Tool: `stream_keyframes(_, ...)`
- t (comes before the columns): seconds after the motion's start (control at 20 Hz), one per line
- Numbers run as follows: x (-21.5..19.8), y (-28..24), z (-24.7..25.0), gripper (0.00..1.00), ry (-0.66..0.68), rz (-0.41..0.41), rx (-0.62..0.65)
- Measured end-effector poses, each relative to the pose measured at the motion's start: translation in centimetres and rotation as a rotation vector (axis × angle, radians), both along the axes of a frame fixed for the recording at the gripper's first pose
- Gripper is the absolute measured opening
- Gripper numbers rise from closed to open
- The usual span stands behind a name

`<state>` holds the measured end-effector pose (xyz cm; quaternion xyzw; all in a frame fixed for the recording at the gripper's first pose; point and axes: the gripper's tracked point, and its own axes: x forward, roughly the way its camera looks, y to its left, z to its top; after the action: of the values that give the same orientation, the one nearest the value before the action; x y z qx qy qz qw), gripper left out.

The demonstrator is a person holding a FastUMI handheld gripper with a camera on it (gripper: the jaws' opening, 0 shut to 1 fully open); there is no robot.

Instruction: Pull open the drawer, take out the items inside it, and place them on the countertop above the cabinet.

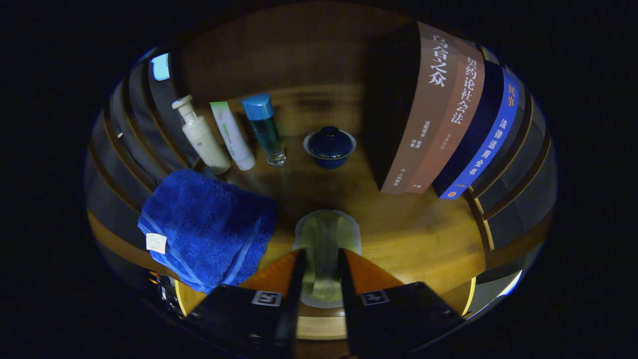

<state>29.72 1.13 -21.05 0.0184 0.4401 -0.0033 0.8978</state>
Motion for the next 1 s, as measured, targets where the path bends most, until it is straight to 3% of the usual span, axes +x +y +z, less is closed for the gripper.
stream_keyframes(0.2,-0.7,-0.3,0.0,0.98,-0.035,0.001,-0.038)
stream_keyframes(0.5,-3.6,0.5,3.0,0.98,-0.169,-0.012,0.017)
stream_keyframes(0.6,-5.0,0.8,5.1,0.98,-0.272,0.0,0.034)
stream_keyframes(0.7,-6.4,0.5,7.7,0.98,-0.417,-0.004,0.029)
stream_keyframes(0.9,-10.2,-0.1,15.3,0.98,-0.854,-0.002,0.001)
stream_keyframes(1.0,-13.6,-1.2,17.1,0.98,-0.991,0.006,-0.025)
